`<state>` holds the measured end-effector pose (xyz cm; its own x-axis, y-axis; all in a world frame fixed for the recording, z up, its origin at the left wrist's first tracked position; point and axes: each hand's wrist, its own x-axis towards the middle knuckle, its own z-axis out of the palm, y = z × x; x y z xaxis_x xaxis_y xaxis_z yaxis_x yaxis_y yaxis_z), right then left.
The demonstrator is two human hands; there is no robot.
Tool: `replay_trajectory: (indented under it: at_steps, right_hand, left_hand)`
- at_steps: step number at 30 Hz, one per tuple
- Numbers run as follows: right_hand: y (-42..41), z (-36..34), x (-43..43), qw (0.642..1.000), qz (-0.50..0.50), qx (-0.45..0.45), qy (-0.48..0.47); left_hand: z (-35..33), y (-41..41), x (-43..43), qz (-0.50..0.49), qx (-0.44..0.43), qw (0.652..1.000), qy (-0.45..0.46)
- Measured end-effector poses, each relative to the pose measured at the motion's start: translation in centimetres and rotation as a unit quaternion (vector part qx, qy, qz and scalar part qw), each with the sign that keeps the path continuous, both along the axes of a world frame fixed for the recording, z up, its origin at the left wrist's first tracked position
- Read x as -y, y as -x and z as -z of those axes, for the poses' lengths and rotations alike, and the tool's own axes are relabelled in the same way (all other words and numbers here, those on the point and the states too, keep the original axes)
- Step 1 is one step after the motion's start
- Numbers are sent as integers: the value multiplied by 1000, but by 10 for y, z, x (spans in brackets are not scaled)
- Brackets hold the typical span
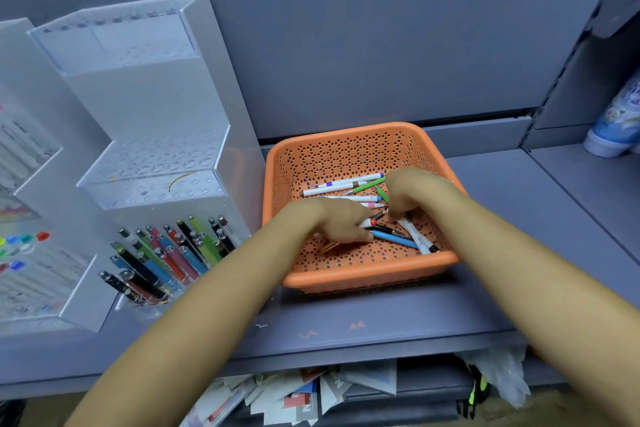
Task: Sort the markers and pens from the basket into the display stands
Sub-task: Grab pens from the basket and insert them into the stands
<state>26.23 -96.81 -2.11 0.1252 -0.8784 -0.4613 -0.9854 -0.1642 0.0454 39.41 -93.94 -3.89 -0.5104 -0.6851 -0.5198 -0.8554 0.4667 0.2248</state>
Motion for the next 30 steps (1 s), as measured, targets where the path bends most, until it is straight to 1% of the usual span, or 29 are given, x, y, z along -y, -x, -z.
replay_trajectory:
  at_steps: [3,6,10,13,15,17,18,19,20,21,23,25,27,28,30]
  right_hand:
    - [1,2,2,1000,3,-4,-4]
    - [0,2,3,1000,2,1,-2]
    - [-1,4,4,1000,18,16,19]
    - [-1,1,3,997,36,36,58]
    - [0,-3,2,994,54,56,82]
    - [1,-6,4,986,86,95,104]
    - [3,-6,6,979,100,129,121]
    - [4,-5,9,967,116,175,142]
    - [6,-5,12,948,136,238,163]
    - [7,-4,14,919,160,316,176]
    - [9,-6,14,841,201,475,162]
    - [11,-13,10,766,212,596,110]
    - [13,-23,4,703,214,676,58]
    - [14,-29,1,679,212,702,36]
    - [15,-38,-6,652,198,731,16]
  left_hand:
    - [-2,-14,7,-74,-31,995,-63]
    - [-10,-20,9,-144,-58,986,-62]
    - [-16,-23,9,-195,-106,971,-84]
    - [-20,-25,8,-227,-150,959,-76]
    - [-22,-27,9,-248,-154,955,-55]
    - [-23,-30,10,-274,-147,950,-33]
    - [-23,-32,11,-290,-149,945,-22]
    - [-22,-33,11,-310,-155,938,-13]
    - [-21,-34,12,-328,-167,930,-10]
    - [-20,-35,11,-340,-179,923,-9]
    - [-18,-34,10,-337,-189,922,4]
    - [-17,-34,12,-306,-194,931,35]
    - [-20,-33,10,-289,-222,929,61]
    - [-22,-31,8,-293,-263,918,52]
    - [-30,-26,3,-314,-375,872,-3]
